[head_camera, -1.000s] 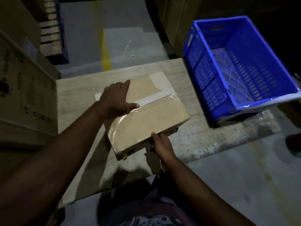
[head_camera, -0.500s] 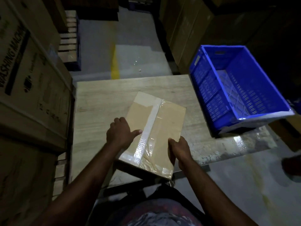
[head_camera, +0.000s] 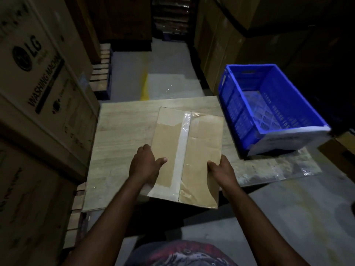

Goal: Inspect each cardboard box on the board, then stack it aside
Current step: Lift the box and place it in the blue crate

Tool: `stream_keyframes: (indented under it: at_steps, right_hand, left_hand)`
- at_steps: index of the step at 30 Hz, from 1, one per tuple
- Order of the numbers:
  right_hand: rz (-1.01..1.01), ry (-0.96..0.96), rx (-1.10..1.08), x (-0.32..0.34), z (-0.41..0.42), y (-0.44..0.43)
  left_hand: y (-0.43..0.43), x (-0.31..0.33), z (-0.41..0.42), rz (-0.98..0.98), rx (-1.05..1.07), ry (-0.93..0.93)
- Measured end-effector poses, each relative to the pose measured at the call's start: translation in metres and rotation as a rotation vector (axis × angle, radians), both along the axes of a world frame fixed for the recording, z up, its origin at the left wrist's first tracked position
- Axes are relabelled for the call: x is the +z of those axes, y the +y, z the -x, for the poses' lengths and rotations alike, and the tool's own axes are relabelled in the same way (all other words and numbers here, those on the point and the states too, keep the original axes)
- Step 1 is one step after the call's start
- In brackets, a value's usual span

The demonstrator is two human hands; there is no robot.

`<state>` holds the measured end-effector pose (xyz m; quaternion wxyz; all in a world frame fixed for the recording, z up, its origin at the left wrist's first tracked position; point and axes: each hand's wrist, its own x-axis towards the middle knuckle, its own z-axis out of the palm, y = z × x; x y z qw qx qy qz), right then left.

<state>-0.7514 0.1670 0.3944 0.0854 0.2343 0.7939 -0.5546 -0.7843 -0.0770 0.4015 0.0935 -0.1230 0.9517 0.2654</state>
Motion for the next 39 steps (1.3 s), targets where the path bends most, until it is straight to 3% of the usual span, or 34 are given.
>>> stream_keyframes:
  at_steps: [7, 18, 27, 34, 39]
  right_hand:
    - [-0.02, 0.17, -0.065, 0.027, -0.061, 0.079]
    - [0.02, 0.388, -0.224, 0.098, -0.102, 0.18]
    - [-0.034, 0.59, -0.228, 0.154, -0.033, 0.268]
    - [-0.083, 0.615, -0.198, 0.194, 0.029, 0.352]
    - [-0.077, 0.648, -0.154, 0.201, 0.068, 0.4]
  left_hand:
    - [0.078, 0.04, -0.051, -0.039, -0.023, 0.164]
    - [0.194, 0.125, -0.077, -0.323, -0.1, 0.385]
    - [0.288, 0.177, -0.007, -0.461, -0.131, 0.542]
    - [0.37, 0.195, 0.065, -0.59, -0.105, 0.54]
    - [0.406, 0.196, 0.099, -0.618, -0.25, 0.531]
